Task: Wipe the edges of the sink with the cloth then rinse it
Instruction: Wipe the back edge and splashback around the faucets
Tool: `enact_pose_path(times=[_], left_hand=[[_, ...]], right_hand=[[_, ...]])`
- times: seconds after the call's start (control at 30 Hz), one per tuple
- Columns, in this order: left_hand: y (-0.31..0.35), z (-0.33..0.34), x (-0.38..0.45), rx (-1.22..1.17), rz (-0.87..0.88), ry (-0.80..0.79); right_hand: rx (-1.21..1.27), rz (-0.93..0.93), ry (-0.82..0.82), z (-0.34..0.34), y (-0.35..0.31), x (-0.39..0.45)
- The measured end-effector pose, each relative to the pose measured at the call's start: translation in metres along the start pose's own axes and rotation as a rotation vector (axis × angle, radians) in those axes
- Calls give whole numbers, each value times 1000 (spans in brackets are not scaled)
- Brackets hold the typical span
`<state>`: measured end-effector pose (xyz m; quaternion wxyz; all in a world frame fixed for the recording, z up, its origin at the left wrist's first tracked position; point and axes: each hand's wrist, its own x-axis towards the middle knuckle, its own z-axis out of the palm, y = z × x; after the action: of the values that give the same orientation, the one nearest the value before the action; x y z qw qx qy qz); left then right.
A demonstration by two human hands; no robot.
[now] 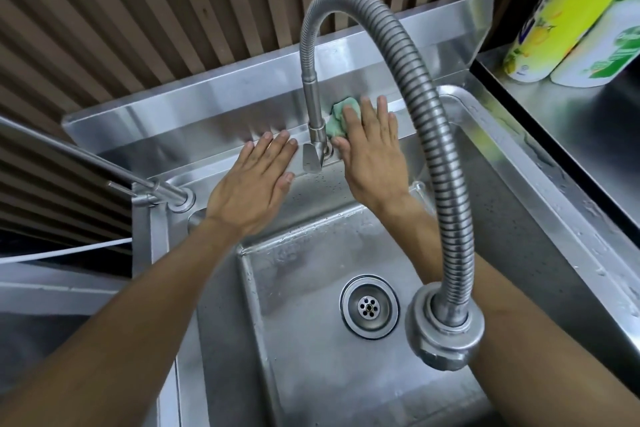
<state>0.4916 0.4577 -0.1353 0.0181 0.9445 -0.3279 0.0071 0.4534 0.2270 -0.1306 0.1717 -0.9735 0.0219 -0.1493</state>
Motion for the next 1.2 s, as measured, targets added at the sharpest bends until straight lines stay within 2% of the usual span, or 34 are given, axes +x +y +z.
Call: enact_pose_path(times=[0.07,0.17,0.23,0.33,0.4,0.5,0.57,0.7,0.83,0.9,1.07,1.13,1.2], left_hand=[[-1,0,0,-2,2,0],[-2,1,0,-1,7,4],[-2,1,0,1,5,7],[-1,1,0,12,7,11],[0,1,0,24,8,12],[-1,1,0,42,11,3],[-2,1,0,36,11,-7],[2,-3,-1,30,4,-26],[10,-27,-3,-21,27,-117],[9,-53,3,-2,119,-52],[-4,-118,50,170,356,406],[-4,-136,94,341,489,407],[6,-144,142,484,642,307]], right_hand=[[-29,-40,25,4,-1,2],[55,-114,-133,-3,11,7],[46,-129,-162,-9,22,9],[60,60,-40,-13,25,11],[61,133,-19,-7,5,11],[116,-48,-130,-3,-6,3],[79,-130,-152,-12,20,8],[115,195,-26,-26,47,19],[41,303,-36,-24,20,19],[59,323,-18,-25,23,19],[29,287,53,-15,30,17],[41,282,89,-10,34,18],[79,292,120,-8,38,19]])
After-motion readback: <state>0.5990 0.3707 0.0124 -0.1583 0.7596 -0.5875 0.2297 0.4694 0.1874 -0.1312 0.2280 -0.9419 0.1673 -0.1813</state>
